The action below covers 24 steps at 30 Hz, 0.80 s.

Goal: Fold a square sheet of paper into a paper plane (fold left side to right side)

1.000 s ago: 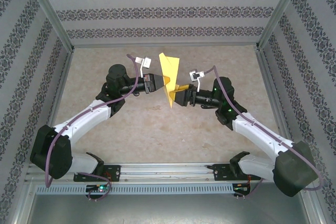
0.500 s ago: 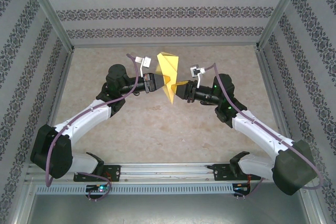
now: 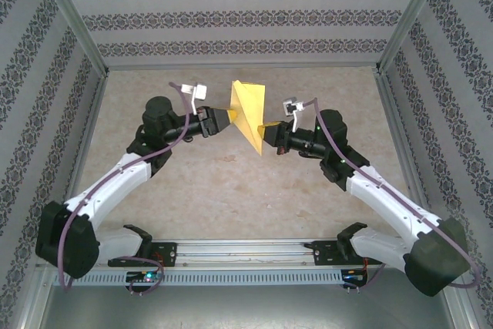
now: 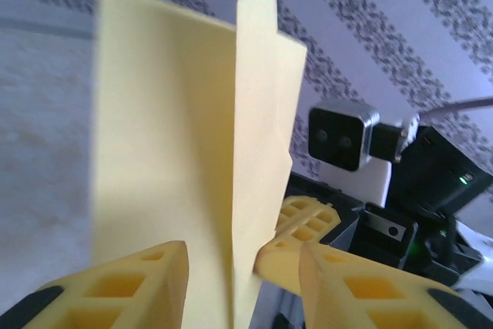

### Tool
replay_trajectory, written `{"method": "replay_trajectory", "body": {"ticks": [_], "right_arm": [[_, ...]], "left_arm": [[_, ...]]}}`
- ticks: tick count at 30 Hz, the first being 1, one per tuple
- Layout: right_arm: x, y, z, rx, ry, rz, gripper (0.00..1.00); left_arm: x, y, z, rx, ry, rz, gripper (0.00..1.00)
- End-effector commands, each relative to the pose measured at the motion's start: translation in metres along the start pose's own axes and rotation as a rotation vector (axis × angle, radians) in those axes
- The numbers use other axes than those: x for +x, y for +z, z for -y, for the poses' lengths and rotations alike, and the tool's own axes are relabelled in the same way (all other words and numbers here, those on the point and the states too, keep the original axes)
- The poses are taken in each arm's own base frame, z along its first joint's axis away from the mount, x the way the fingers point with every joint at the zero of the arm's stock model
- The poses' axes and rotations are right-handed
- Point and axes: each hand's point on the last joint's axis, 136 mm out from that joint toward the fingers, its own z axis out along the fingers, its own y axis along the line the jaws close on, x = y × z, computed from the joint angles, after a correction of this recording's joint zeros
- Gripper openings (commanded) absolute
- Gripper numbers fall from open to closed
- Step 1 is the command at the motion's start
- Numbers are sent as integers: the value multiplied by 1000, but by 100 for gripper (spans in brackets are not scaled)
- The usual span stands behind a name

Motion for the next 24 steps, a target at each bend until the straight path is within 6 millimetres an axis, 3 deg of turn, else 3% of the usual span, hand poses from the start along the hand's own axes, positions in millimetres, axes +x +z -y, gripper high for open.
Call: {"method": "replay_trajectory", "body": {"ticks": [1, 7, 11, 17, 24], "right_arm": [[-4, -14, 17, 202, -80, -10, 0], [12, -55, 75, 817, -254, -156, 0], [14, -66, 88, 1097, -417, -256, 0], [30, -39, 95, 1322, -681, -450, 0], [83, 5, 124, 1419, -798, -709, 0]], "left_arm": [[-3, -24, -14, -142, 74, 39, 45], [-16, -84, -36, -484, 232, 177, 59], [-22, -124, -45, -660, 272, 275, 64], [-23, -166, -53, -833, 275, 371, 68], [-22, -174, -55, -881, 268, 367, 68]]}}
